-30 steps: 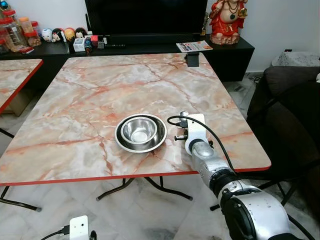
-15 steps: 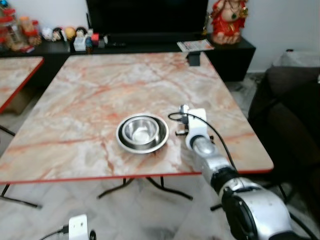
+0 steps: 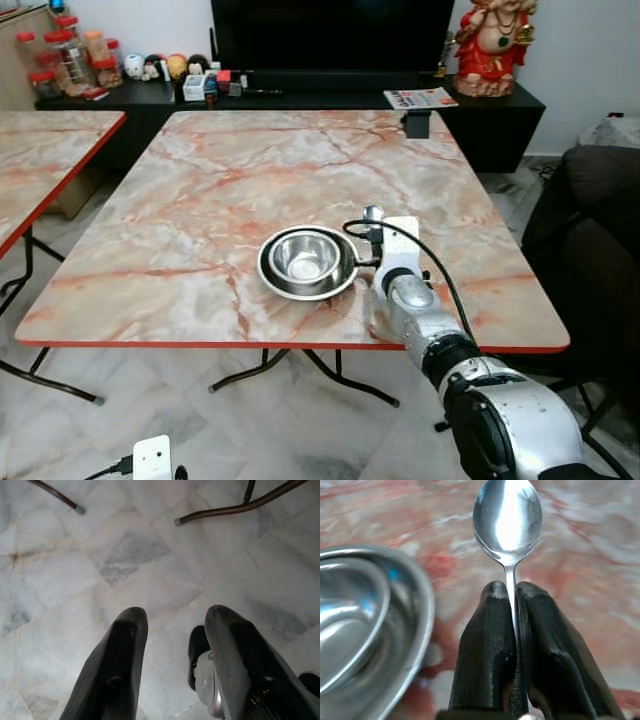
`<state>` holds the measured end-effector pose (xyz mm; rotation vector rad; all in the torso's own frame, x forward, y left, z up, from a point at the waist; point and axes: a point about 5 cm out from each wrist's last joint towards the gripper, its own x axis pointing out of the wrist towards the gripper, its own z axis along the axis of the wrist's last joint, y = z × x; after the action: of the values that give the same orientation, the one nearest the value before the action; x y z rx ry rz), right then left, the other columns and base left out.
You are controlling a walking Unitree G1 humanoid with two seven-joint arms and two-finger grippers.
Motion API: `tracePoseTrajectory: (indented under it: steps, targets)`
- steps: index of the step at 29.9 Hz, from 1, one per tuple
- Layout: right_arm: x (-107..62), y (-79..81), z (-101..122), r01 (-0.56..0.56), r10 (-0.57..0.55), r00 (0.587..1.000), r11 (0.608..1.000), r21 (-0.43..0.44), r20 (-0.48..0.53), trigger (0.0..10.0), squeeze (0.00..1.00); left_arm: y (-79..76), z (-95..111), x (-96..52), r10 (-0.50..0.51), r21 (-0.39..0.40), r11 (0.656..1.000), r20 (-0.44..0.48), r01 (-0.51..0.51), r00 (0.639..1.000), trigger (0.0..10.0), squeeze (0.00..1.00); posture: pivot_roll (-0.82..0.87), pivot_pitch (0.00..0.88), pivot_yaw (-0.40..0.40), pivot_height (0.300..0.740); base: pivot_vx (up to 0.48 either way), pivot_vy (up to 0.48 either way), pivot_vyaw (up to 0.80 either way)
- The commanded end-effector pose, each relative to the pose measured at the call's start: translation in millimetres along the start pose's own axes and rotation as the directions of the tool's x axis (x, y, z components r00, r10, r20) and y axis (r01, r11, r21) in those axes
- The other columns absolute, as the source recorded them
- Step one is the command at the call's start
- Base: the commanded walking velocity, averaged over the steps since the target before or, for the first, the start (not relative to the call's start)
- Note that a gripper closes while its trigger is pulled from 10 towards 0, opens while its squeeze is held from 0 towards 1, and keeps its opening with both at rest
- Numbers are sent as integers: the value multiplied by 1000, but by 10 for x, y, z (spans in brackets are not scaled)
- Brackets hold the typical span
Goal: Setting the table
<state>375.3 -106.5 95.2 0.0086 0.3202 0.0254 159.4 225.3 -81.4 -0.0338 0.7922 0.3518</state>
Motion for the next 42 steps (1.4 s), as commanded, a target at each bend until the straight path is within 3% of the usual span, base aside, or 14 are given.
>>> tracePoseTrajectory:
  steps: [1, 16, 19, 26, 33, 42]
  targets:
    - [7, -46, 58, 17, -17, 999, 1000, 7, 27, 10000, 0, 1, 11, 6, 2, -2, 1000, -1, -2, 1000, 10000, 0, 4, 0, 1, 732, 262, 0, -800]
    - [1, -28, 79, -4, 4, 998, 1000, 3, 62, 10000, 0, -6, 18, 8, 0, -2, 1000, 2, 0, 1000, 10000, 0, 2, 0, -1, 732, 267, 0, -107]
    - [-2, -12, 81, -15, 19, 997, 998, -55, 72, 10000, 0, -9, 15, 6, 0, -3, 1000, 2, 0, 1000, 10000, 0, 1, 0, -1, 732, 270, 0, 446]
    - [-10, -18, 48, -18, 20, 997, 1000, -18, 71, 10000, 0, -8, 14, 4, 1, -7, 1000, 6, -1, 1000, 10000, 0, 3, 0, -3, 732, 264, 0, 187]
    - [-36, -30, -40, 12, -12, 998, 1000, 2, 60, 10000, 0, 8, 8, -1, 0, -14, 1000, 11, 0, 1000, 10000, 0, 3, 0, 1, 732, 0, 0, 0]
    - [-138, 7, -346, 52, -52, 998, 999, 1, -27, 10000, 0, 29, -7, -8, 0, -10, 1000, 9, 0, 1000, 10000, 0, -3, 0, 8, 732, 0, 0, 0]
